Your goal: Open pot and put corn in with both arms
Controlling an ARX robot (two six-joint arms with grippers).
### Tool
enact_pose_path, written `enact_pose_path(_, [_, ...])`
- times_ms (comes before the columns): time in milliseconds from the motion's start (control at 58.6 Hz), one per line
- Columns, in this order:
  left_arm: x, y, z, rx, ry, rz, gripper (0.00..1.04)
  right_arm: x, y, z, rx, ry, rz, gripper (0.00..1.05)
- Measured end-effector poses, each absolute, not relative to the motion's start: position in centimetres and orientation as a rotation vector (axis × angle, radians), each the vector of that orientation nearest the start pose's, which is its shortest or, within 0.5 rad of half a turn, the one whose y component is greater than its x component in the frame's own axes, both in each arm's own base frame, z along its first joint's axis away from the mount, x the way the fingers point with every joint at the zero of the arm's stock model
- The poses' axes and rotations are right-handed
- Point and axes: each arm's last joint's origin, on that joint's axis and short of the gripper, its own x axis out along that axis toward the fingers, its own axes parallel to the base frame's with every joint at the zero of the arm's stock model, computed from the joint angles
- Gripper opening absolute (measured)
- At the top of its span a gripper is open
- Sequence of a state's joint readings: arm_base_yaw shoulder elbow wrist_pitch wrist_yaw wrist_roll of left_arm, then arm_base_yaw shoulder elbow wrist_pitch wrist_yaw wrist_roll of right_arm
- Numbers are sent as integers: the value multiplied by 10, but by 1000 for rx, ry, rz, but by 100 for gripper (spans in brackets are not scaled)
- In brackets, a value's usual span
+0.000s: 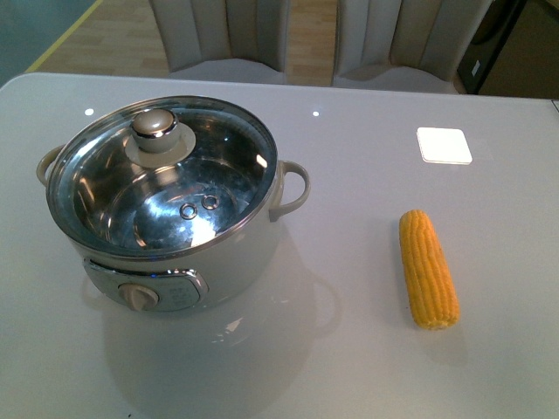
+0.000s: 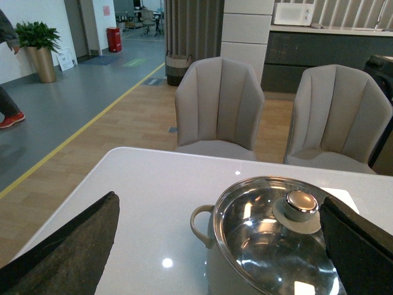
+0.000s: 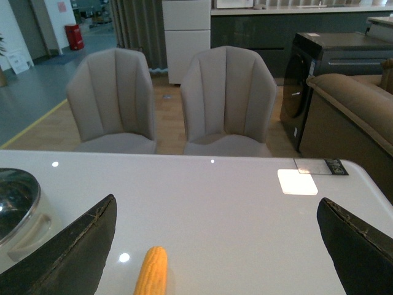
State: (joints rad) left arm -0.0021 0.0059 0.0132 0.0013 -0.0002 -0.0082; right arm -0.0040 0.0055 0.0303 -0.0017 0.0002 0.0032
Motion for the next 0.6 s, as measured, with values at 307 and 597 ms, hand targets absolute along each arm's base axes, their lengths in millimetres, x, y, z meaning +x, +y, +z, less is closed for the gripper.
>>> enact_pose_path(307, [97, 0, 168, -8, -9, -2, 98, 96, 0, 173, 3, -23, -4, 96])
enact_pose_path(597, [97, 0, 168, -8, -9, -2, 98, 96, 0, 173, 3, -23, -4, 96])
